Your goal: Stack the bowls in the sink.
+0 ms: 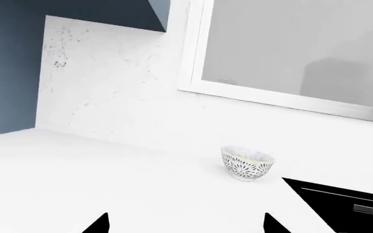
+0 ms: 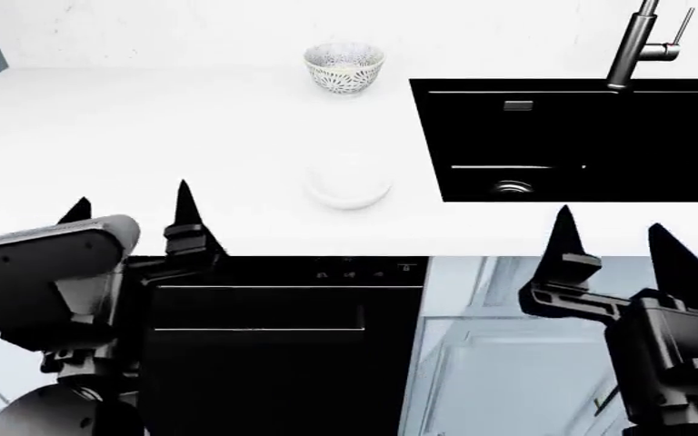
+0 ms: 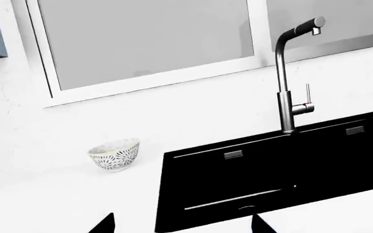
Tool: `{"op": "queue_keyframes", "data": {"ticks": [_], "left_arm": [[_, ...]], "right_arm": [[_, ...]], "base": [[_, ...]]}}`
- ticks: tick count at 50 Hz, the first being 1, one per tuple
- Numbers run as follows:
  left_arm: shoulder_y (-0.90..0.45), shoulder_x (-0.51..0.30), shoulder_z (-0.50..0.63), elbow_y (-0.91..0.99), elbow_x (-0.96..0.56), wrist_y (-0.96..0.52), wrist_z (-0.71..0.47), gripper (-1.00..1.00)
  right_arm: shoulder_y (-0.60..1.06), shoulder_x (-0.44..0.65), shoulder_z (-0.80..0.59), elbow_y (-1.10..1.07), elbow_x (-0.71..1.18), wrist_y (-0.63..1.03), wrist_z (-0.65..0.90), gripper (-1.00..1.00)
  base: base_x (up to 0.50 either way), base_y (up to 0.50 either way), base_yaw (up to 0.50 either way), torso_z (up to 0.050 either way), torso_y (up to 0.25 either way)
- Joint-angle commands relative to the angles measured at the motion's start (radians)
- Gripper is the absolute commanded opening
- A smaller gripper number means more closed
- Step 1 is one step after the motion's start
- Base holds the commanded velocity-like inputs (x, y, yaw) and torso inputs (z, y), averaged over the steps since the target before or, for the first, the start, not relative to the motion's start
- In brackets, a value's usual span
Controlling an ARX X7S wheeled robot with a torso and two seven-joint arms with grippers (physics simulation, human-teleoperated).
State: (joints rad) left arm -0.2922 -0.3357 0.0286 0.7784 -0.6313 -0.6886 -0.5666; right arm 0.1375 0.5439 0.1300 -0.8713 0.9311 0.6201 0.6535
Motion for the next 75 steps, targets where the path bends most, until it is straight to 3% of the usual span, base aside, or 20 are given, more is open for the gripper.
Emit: {"op": "queue_keyframes", "data": {"ticks": [1,4,8,17,24,29,41,51,75], "left_arm": [[-0.397,-0.05,-0.136,0.141,-0.407,-0.482,-0.232,1.0],[-0.526,-0.053,-0.169,0.08,-0.546,-0.589,-0.319,1.0],[-0.636,-0.045,-0.166,-0.054,-0.635,-0.675,-0.386,1.0],[-0.868,-0.035,-0.098,-0.311,-0.695,-0.786,-0.432,1.0],[-0.978,-0.043,-0.033,-0.462,-0.68,-0.798,-0.384,1.0],[-1.043,-0.053,0.017,-0.539,-0.703,-0.834,-0.344,1.0],[-1.126,-0.113,0.147,-0.633,-0.806,-0.861,-0.431,1.0],[-1.17,-0.151,0.216,-0.61,-0.772,-0.806,-0.346,1.0],[-1.159,-0.165,0.24,-0.607,-0.85,-0.782,-0.366,1.0]], "right_arm": [[0.435,0.244,-0.002,-0.084,0.596,0.251,0.371,1.0],[0.637,0.273,-0.109,-0.011,0.753,0.284,0.456,1.0],[0.805,0.252,-0.225,0.122,0.856,0.333,0.448,1.0],[1.058,0.189,-0.375,0.432,0.864,0.452,0.305,1.0],[1.144,0.13,-0.421,0.582,0.823,0.476,0.204,1.0],[1.172,0.119,-0.428,0.634,0.824,0.485,0.146,1.0],[1.194,0.115,-0.447,0.647,0.867,0.504,0.149,1.0],[1.213,0.119,-0.454,0.633,0.917,0.51,0.175,1.0],[1.205,0.132,-0.477,0.614,0.934,0.517,0.184,1.0]], "base": [[0.0,0.0,0.0,0.0,0.0],[0.0,0.0,0.0,0.0,0.0],[0.0,0.0,0.0,0.0,0.0],[0.0,0.0,0.0,0.0,0.0],[0.0,0.0,0.0,0.0,0.0],[0.29,0.0,0.0,0.0,0.0],[0.5,0.0,0.0,0.0,0.0],[0.5,0.0,0.0,0.0,0.0],[0.5,0.0,0.0,0.0,0.001]]}}
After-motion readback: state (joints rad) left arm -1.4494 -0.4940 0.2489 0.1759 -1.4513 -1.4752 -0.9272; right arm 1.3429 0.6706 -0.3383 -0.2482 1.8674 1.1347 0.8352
